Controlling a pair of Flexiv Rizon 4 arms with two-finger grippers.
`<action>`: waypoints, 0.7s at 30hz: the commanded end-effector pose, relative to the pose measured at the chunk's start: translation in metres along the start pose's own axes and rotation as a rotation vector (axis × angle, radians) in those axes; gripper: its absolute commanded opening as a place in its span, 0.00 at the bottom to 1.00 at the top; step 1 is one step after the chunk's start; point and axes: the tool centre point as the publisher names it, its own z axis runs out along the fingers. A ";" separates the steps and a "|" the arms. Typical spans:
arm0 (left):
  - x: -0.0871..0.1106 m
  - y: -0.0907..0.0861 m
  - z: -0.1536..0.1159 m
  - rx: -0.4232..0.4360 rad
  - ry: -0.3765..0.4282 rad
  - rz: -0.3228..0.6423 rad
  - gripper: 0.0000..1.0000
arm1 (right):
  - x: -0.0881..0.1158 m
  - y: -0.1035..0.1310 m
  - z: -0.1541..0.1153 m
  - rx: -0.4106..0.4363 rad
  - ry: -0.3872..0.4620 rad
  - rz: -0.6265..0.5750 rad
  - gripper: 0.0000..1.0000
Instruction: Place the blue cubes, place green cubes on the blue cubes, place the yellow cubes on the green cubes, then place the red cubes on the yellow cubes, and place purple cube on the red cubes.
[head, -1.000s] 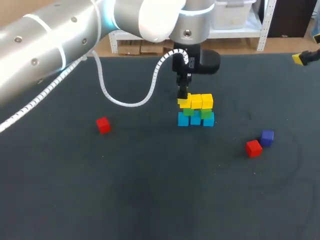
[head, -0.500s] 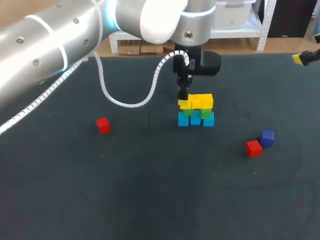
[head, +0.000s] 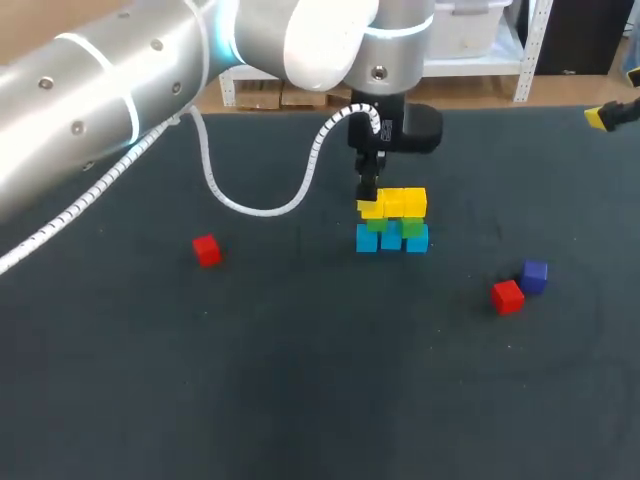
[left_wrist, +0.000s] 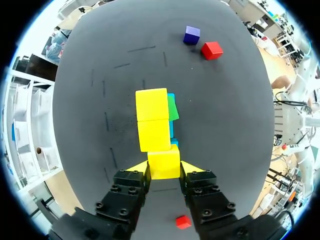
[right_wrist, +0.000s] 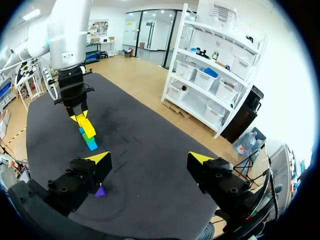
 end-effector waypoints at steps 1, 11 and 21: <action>-0.001 0.004 0.000 0.000 0.008 0.001 0.00 | 0.001 0.004 -0.002 0.039 0.001 0.002 1.00; 0.000 0.004 0.002 -0.007 0.015 0.002 0.00 | 0.001 0.004 -0.002 0.039 0.001 0.002 1.00; 0.000 0.004 0.003 -0.010 0.016 0.002 0.32 | 0.001 0.004 -0.002 0.039 0.001 0.002 1.00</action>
